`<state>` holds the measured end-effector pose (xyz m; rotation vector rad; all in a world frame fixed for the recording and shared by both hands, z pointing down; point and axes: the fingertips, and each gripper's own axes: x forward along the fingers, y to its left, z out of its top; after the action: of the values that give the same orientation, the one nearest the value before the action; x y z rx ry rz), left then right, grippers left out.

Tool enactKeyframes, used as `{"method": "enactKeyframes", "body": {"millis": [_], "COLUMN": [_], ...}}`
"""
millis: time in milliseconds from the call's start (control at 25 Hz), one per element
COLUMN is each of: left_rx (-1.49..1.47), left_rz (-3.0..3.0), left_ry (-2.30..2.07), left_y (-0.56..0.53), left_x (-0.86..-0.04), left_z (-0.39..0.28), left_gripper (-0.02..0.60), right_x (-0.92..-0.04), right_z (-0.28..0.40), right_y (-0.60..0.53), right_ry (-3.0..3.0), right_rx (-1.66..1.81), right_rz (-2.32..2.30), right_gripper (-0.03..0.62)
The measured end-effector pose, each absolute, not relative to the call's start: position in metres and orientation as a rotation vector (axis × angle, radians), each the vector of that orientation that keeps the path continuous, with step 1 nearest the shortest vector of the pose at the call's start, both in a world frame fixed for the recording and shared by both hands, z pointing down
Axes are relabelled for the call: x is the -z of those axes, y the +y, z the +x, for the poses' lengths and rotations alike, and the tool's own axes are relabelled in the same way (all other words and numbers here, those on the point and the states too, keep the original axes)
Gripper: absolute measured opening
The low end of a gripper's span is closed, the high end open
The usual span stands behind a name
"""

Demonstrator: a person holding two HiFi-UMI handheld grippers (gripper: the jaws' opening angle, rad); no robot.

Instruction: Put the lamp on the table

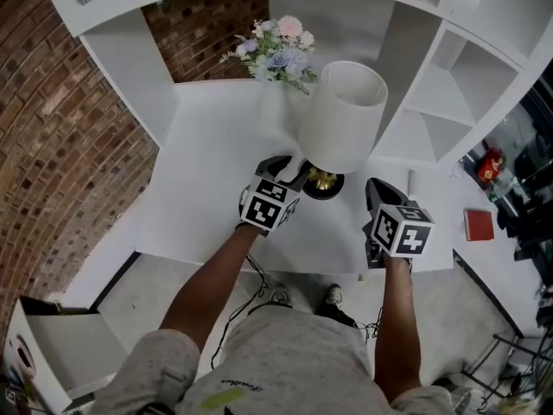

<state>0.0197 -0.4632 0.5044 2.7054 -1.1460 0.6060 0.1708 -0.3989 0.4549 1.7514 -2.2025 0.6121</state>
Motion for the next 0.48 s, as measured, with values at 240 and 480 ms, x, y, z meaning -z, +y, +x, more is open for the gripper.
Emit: {"method": "enactKeyframes", "body": {"millis": [240,480], "left_rx": [-0.595,-0.561], "left_rz": [2.642,2.597], "left_ry": [-1.284,-1.435], "left_y": [-0.467,-0.472], "left_x": [-0.484,-0.448], "left_z": [-0.005,-0.026], "left_gripper": [0.181,0.169], "right_x": [-0.444,-0.43], "right_z": [0.174,0.179], "right_y": [-0.413,-0.425], "right_ry": [-2.26,-2.308], "right_rx": [-0.574,-0.52], "right_rz": [1.696,1.643], "right_gripper": [0.005,0.005]}}
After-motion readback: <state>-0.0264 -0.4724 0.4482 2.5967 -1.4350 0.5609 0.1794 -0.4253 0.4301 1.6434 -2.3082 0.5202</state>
